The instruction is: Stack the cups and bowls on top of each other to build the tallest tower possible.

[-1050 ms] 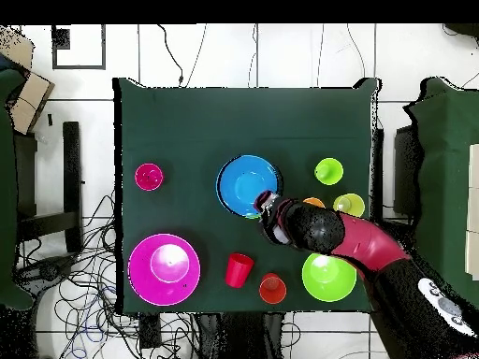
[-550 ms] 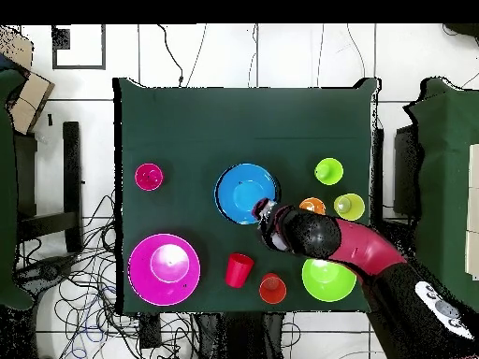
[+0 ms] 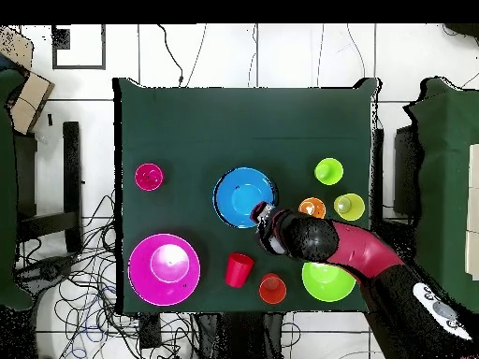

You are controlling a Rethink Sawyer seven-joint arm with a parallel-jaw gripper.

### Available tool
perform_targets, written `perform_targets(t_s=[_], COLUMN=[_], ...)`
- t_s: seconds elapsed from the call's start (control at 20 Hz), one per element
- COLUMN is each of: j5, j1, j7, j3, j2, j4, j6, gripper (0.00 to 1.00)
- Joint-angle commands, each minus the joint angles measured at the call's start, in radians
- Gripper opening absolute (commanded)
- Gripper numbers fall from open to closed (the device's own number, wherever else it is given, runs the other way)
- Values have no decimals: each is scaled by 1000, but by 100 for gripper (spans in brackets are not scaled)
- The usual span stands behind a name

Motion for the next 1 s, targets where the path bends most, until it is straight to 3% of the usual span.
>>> perform_targets(t_s=[0.05, 1.0], j5=[-68, -94], j1=[12, 2], j7=[11, -3], j3=[-19, -38], j2=[13, 21], j4=[22, 15], j6=[-80, -102], gripper=[0, 0])
